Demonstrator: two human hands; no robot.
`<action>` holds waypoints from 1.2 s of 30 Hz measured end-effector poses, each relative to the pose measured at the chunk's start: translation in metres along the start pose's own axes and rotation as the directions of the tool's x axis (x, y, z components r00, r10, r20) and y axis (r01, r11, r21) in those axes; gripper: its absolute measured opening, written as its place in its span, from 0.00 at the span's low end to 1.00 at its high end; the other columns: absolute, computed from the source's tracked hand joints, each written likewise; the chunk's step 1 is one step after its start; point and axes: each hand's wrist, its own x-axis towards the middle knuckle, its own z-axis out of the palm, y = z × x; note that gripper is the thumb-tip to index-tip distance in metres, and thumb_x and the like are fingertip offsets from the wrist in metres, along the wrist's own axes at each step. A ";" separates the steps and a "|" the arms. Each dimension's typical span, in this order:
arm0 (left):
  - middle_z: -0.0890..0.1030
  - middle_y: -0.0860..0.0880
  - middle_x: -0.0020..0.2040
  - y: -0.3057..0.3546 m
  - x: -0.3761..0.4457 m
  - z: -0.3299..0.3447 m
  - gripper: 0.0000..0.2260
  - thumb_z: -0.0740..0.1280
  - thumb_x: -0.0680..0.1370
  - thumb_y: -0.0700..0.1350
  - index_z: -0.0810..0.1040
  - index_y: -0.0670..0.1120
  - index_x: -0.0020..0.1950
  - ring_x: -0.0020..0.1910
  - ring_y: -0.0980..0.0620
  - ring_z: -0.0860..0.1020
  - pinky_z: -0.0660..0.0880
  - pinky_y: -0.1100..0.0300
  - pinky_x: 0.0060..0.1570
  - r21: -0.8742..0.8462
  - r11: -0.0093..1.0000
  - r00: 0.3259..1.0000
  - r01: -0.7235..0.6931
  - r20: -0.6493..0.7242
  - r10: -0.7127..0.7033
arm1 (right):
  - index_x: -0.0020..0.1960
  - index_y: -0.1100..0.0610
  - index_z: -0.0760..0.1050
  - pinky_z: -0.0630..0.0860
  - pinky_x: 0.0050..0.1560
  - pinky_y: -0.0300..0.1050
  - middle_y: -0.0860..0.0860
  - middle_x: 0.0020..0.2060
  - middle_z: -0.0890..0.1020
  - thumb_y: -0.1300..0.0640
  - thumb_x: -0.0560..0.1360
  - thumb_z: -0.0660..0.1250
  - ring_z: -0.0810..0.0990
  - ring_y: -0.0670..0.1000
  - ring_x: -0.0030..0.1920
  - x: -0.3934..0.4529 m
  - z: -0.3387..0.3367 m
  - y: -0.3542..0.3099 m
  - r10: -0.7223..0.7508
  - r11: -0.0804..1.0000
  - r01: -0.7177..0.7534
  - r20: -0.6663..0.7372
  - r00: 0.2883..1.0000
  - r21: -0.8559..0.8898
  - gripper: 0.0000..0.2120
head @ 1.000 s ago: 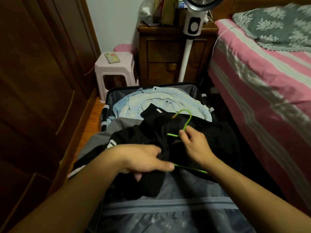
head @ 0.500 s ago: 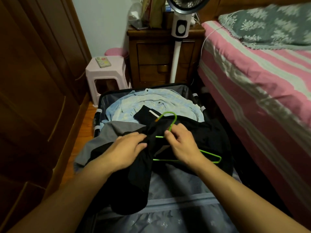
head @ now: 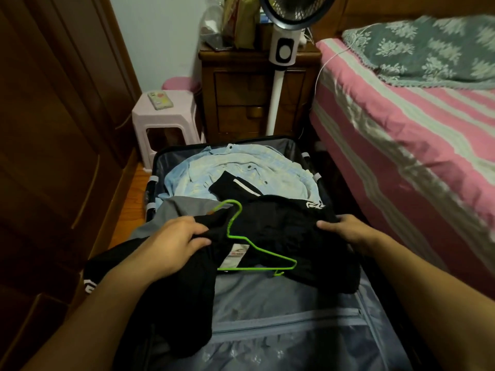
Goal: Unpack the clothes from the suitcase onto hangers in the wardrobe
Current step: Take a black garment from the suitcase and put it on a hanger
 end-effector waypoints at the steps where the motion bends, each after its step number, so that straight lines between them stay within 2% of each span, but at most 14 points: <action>1: 0.76 0.54 0.46 0.002 -0.003 -0.008 0.05 0.68 0.81 0.49 0.83 0.57 0.54 0.46 0.57 0.74 0.66 0.69 0.42 -0.020 0.999 0.998 0.026 -0.048 -0.027 | 0.58 0.64 0.80 0.81 0.55 0.53 0.58 0.47 0.86 0.57 0.74 0.75 0.86 0.57 0.47 -0.012 0.000 -0.013 -0.031 0.999 0.030 0.031 0.999 0.014 0.17; 4: 0.75 0.53 0.45 0.028 -0.004 -0.074 0.03 0.69 0.80 0.47 0.83 0.53 0.50 0.48 0.50 0.76 0.72 0.57 0.46 0.042 0.997 0.993 0.066 -0.095 -0.062 | 0.52 0.63 0.82 0.80 0.47 0.47 0.55 0.44 0.86 0.57 0.79 0.69 0.84 0.52 0.41 -0.056 -0.030 -0.083 -0.147 0.989 0.146 -0.046 0.988 -0.030 0.09; 9: 0.82 0.45 0.47 0.120 0.000 -0.294 0.05 0.70 0.79 0.46 0.83 0.49 0.53 0.49 0.39 0.82 0.80 0.47 0.46 0.256 0.966 0.967 0.030 -0.250 0.037 | 0.39 0.58 0.74 0.64 0.31 0.42 0.53 0.32 0.75 0.51 0.81 0.64 0.71 0.50 0.33 -0.183 -0.137 -0.258 -0.347 0.938 0.334 -0.286 0.893 -0.094 0.15; 12: 0.85 0.49 0.51 0.191 -0.007 -0.438 0.08 0.65 0.79 0.53 0.80 0.56 0.56 0.51 0.40 0.83 0.80 0.48 0.45 0.388 0.921 0.963 0.021 -0.254 0.085 | 0.37 0.59 0.71 0.60 0.32 0.46 0.53 0.32 0.71 0.49 0.81 0.64 0.67 0.49 0.32 -0.270 -0.202 -0.368 -0.434 0.900 0.415 -0.365 0.824 -0.134 0.19; 18: 0.85 0.48 0.42 0.324 -0.040 -0.646 0.08 0.66 0.78 0.51 0.82 0.55 0.55 0.40 0.38 0.83 0.77 0.51 0.35 0.599 0.798 0.890 0.063 -0.396 0.227 | 0.42 0.65 0.77 0.74 0.44 0.55 0.61 0.39 0.81 0.44 0.81 0.60 0.79 0.56 0.41 -0.434 -0.279 -0.540 -0.465 0.831 0.551 -0.641 0.611 -0.078 0.24; 21: 0.85 0.43 0.46 0.374 -0.051 -0.664 0.09 0.64 0.80 0.50 0.81 0.53 0.57 0.45 0.35 0.82 0.77 0.49 0.40 0.492 0.861 0.872 0.132 -0.470 0.135 | 0.32 0.58 0.68 0.63 0.35 0.50 0.52 0.29 0.73 0.48 0.83 0.60 0.71 0.49 0.32 -0.503 -0.255 -0.563 -0.523 0.822 0.552 -0.571 0.633 -0.141 0.23; 24: 0.83 0.42 0.52 0.414 -0.056 -0.635 0.10 0.62 0.82 0.52 0.78 0.53 0.60 0.53 0.35 0.80 0.76 0.48 0.45 0.279 0.957 0.883 0.082 -0.466 0.060 | 0.35 0.52 0.68 0.61 0.36 0.43 0.44 0.32 0.71 0.53 0.83 0.62 0.69 0.38 0.31 -0.542 -0.201 -0.545 -0.639 0.767 0.628 -0.251 0.727 -0.133 0.17; 26: 0.84 0.47 0.51 0.426 -0.062 -0.607 0.08 0.62 0.82 0.52 0.78 0.54 0.58 0.53 0.38 0.80 0.76 0.49 0.43 0.176 0.984 0.868 0.035 -0.494 0.058 | 0.52 0.52 0.78 0.69 0.51 0.35 0.43 0.47 0.81 0.55 0.83 0.62 0.75 0.30 0.47 -0.546 -0.173 -0.516 -0.729 0.683 0.724 -0.030 0.684 -0.097 0.07; 28: 0.83 0.53 0.51 0.421 -0.070 -0.582 0.08 0.63 0.82 0.51 0.79 0.57 0.58 0.52 0.43 0.80 0.77 0.51 0.42 0.080 0.996 0.842 0.025 -0.539 0.023 | 0.74 0.53 0.68 0.60 0.72 0.33 0.47 0.71 0.71 0.56 0.83 0.60 0.67 0.36 0.70 -0.539 -0.170 -0.483 -0.715 0.676 0.731 0.152 0.682 -0.094 0.20; 30: 0.83 0.56 0.51 0.410 -0.080 -0.561 0.10 0.64 0.81 0.50 0.80 0.59 0.60 0.50 0.47 0.82 0.78 0.51 0.42 -0.005 1.000 0.827 -0.005 -0.561 0.001 | 0.79 0.52 0.57 0.50 0.75 0.31 0.42 0.76 0.59 0.61 0.82 0.61 0.55 0.35 0.76 -0.539 -0.194 -0.453 -0.629 0.663 0.726 0.392 0.671 -0.180 0.28; 31: 0.83 0.57 0.50 0.407 -0.086 -0.552 0.11 0.64 0.80 0.50 0.81 0.58 0.60 0.49 0.48 0.82 0.79 0.52 0.42 -0.040 0.999 0.833 -0.023 -0.553 -0.003 | 0.77 0.52 0.63 0.55 0.73 0.30 0.40 0.73 0.63 0.66 0.80 0.61 0.58 0.30 0.73 -0.541 -0.212 -0.442 -0.598 0.644 0.737 0.464 0.653 -0.206 0.28; 33: 0.82 0.57 0.49 0.405 -0.098 -0.536 0.13 0.63 0.79 0.50 0.82 0.57 0.61 0.48 0.50 0.82 0.79 0.52 0.43 -0.071 0.995 0.841 -0.074 -0.541 0.024 | 0.63 0.49 0.80 0.71 0.61 0.36 0.41 0.58 0.78 0.71 0.71 0.59 0.74 0.31 0.59 -0.540 -0.258 -0.427 -0.754 0.580 0.782 0.213 0.621 -0.229 0.27; 35: 0.81 0.57 0.47 0.414 -0.106 -0.524 0.15 0.62 0.79 0.51 0.81 0.57 0.63 0.48 0.52 0.82 0.79 0.52 0.44 -0.102 0.986 0.851 -0.129 -0.522 0.057 | 0.59 0.47 0.78 0.70 0.59 0.41 0.45 0.54 0.77 0.66 0.71 0.64 0.75 0.41 0.56 -0.527 -0.303 -0.419 -0.861 0.500 0.759 -0.144 0.487 -0.417 0.21; 36: 0.80 0.58 0.46 0.420 -0.108 -0.520 0.15 0.62 0.79 0.51 0.80 0.57 0.63 0.47 0.54 0.81 0.78 0.54 0.43 -0.111 0.982 0.856 -0.153 -0.512 0.076 | 0.65 0.50 0.74 0.68 0.63 0.42 0.48 0.58 0.75 0.60 0.74 0.68 0.73 0.47 0.60 -0.520 -0.320 -0.420 -0.889 0.440 0.708 -0.156 0.430 -0.553 0.20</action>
